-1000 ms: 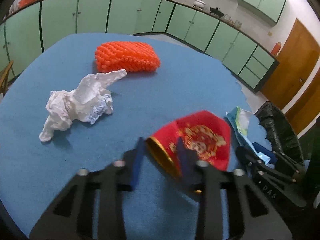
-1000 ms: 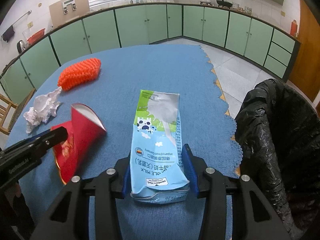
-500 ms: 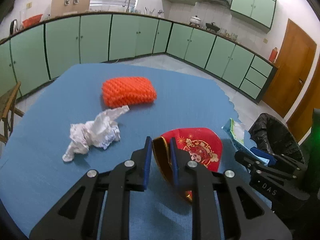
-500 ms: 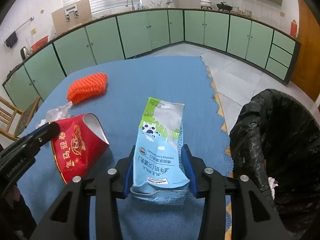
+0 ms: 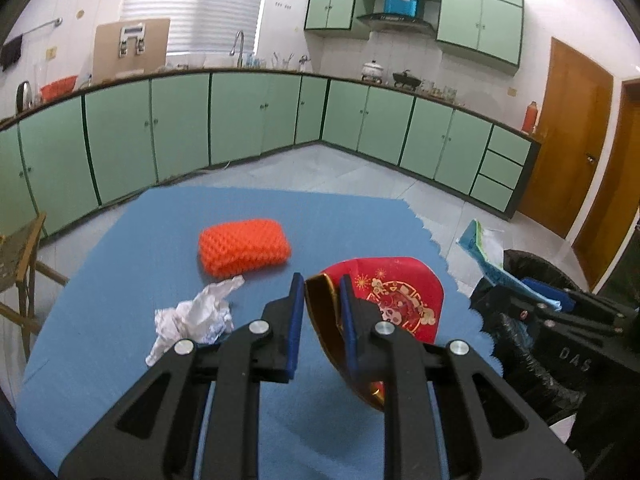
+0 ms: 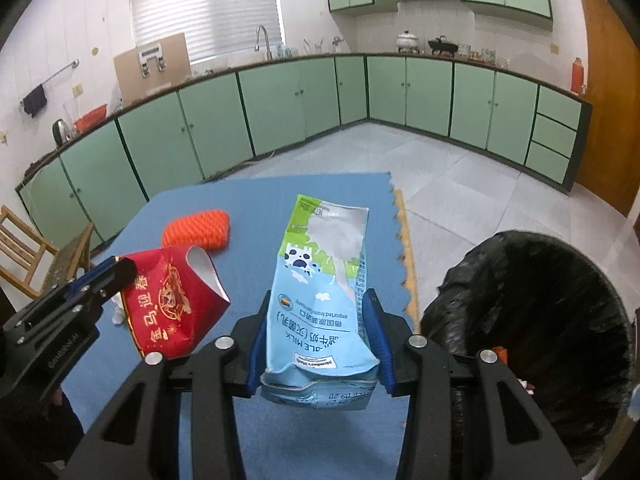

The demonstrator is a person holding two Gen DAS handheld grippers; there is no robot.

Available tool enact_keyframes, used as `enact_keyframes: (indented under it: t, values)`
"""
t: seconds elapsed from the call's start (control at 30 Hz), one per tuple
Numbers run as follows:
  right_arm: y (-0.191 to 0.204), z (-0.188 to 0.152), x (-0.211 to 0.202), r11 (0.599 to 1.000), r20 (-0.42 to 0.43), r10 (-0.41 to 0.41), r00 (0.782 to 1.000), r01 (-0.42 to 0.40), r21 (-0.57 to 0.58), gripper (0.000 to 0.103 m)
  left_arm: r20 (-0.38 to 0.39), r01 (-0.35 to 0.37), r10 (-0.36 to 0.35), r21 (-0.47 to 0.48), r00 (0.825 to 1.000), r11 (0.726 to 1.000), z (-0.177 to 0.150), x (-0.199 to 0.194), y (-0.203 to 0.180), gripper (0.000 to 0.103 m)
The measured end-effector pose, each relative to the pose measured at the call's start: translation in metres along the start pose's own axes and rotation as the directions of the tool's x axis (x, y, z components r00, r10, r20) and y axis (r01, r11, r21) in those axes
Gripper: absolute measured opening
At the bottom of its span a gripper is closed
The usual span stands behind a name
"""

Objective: Collect trash
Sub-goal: 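Carry the carton and red cup over the bin and open both tools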

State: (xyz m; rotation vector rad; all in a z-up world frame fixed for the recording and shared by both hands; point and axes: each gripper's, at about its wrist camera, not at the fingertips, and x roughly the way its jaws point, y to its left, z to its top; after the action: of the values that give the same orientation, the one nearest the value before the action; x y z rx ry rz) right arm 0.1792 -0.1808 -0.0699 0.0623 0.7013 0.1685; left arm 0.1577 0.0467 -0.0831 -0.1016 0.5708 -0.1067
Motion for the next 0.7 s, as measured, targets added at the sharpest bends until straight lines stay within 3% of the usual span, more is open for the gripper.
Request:
enact_keyframes:
  t: [0.33, 0.7]
  values:
    - [-0.030, 0.017, -0.054, 1.000, 0.092, -0.030, 0.995, 0.030, 0.004, 0.043, 0.047, 0.053, -0.054, 0.032, 0.997, 0.998, 0.011, -0.018, -0.032, 0.016]
    - [-0.092, 0.010, -0.091, 0.992, 0.124, -0.125, 0.984, 0.119, 0.051, 0.043, 0.059, 0.153, -0.159, 0.094, 0.986, 0.984, 0.015, -0.017, -0.099, 0.016]
